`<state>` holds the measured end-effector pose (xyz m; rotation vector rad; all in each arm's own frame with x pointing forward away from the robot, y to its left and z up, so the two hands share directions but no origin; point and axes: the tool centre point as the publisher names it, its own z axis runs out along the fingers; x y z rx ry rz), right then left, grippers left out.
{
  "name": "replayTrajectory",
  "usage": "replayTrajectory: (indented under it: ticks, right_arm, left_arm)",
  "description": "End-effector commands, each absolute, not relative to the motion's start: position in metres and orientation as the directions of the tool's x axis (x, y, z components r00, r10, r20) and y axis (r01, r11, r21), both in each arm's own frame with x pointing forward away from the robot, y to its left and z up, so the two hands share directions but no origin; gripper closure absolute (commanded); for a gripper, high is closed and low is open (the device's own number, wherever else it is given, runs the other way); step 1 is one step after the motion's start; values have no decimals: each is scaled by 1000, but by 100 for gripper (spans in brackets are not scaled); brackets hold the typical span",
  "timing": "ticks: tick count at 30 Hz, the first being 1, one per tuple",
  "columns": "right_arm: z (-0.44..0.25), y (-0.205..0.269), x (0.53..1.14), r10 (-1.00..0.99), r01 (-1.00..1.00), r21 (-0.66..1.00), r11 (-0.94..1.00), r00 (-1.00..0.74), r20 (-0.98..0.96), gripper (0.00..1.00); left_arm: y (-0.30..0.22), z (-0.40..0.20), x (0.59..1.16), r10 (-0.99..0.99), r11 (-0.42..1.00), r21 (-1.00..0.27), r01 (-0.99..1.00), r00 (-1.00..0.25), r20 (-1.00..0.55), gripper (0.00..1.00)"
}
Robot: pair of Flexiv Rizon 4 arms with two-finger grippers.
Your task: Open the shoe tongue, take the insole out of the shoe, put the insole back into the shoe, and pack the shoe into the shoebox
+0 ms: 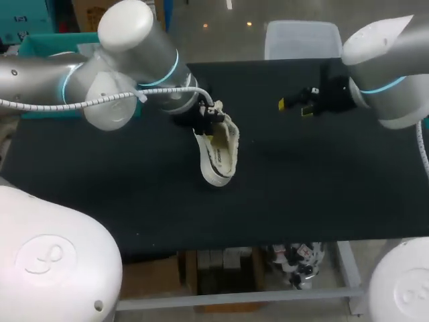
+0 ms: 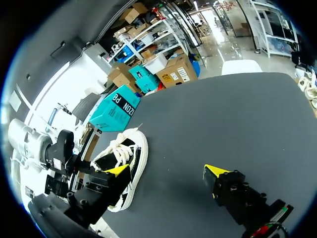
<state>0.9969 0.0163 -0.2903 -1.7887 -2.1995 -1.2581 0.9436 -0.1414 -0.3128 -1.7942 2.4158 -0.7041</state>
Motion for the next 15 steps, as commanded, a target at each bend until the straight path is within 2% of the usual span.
replayTrajectory:
  ticks: [1, 6, 15]
  right_arm:
    - [-276, 12, 994, 837, 718, -442, 538, -393, 381, 0]
    - [-269, 10, 995, 841, 689, -482, 541, -441, 314, 0]
    - [-263, 8, 988, 848, 684, -534, 497, -515, 130, 0]
  left_arm:
    - [-132, -296, 944, -893, 276, -391, -878, -384, 233, 100]
    - [-126, -284, 953, -879, 307, -411, -859, -421, 224, 100]
    - [-111, -255, 963, -797, 455, -435, -777, -573, 191, 100]
